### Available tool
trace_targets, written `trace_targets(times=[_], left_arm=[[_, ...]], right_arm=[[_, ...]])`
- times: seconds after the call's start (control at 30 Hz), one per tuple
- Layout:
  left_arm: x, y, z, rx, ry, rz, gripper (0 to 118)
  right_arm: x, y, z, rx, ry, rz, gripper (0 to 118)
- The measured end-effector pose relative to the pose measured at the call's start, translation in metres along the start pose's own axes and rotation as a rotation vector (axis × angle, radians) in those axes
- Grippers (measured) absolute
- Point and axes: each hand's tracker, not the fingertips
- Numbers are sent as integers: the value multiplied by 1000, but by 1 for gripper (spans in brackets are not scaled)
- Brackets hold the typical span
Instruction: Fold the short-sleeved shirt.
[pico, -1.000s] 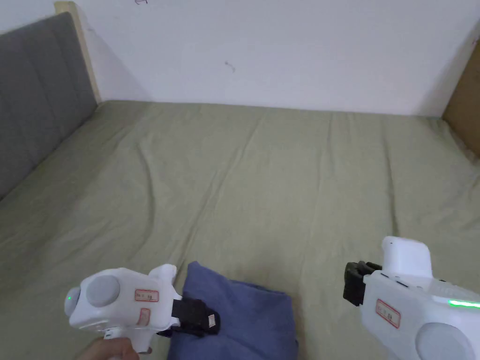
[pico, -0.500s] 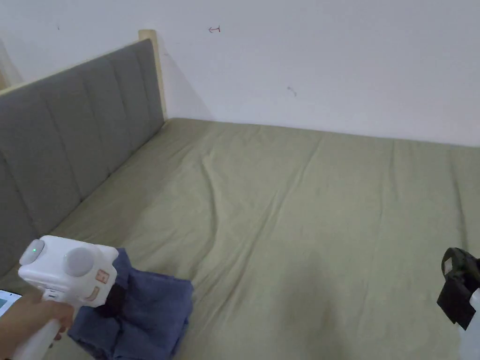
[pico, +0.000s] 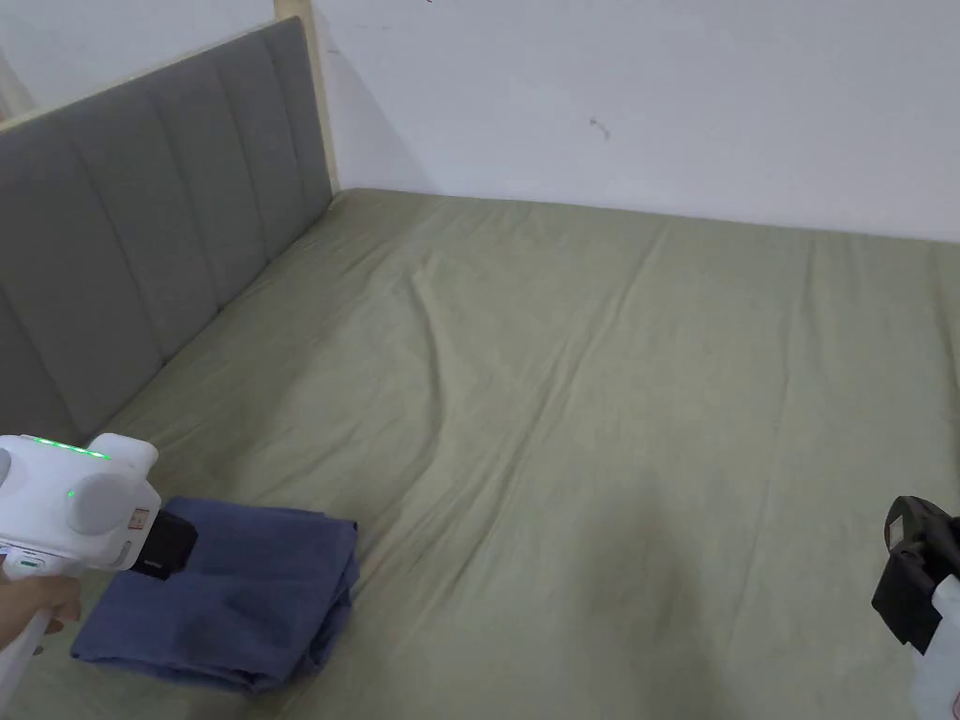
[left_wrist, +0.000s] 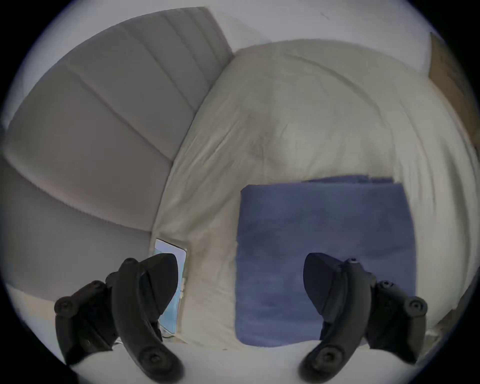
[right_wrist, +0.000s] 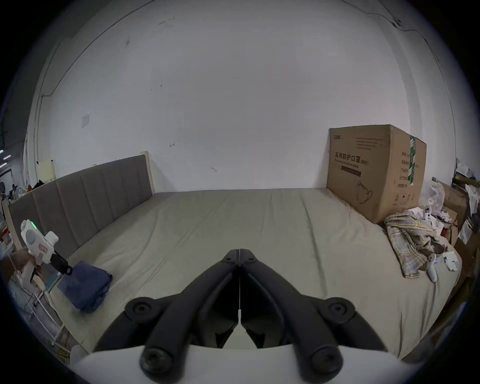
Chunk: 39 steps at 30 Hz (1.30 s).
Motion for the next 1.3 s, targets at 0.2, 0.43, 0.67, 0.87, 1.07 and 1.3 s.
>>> trace_targets(times=[0.2, 0.43, 0.67, 0.87, 1.07, 1.3], left_arm=[[29, -4, 54, 107, -129, 95, 66], [112, -30, 131, 303, -311, 33, 0], [217, -69, 197, 500, -287, 0, 0], [252, -72, 265, 782, -211, 42, 0], [256, -61, 311, 968, -184, 89, 0], [259, -62, 337, 1053, -166, 94, 0]], right_arm=[[4, -1, 4, -6, 9, 0, 1], [15, 0, 15, -11, 14, -15, 1], [29, 3, 30, -5, 5, -38, 1], [39, 25, 47, 54, -2, -26, 1], [47, 62, 61, 158, -15, -9, 1], [42, 90, 78, 265, -37, 34, 1]])
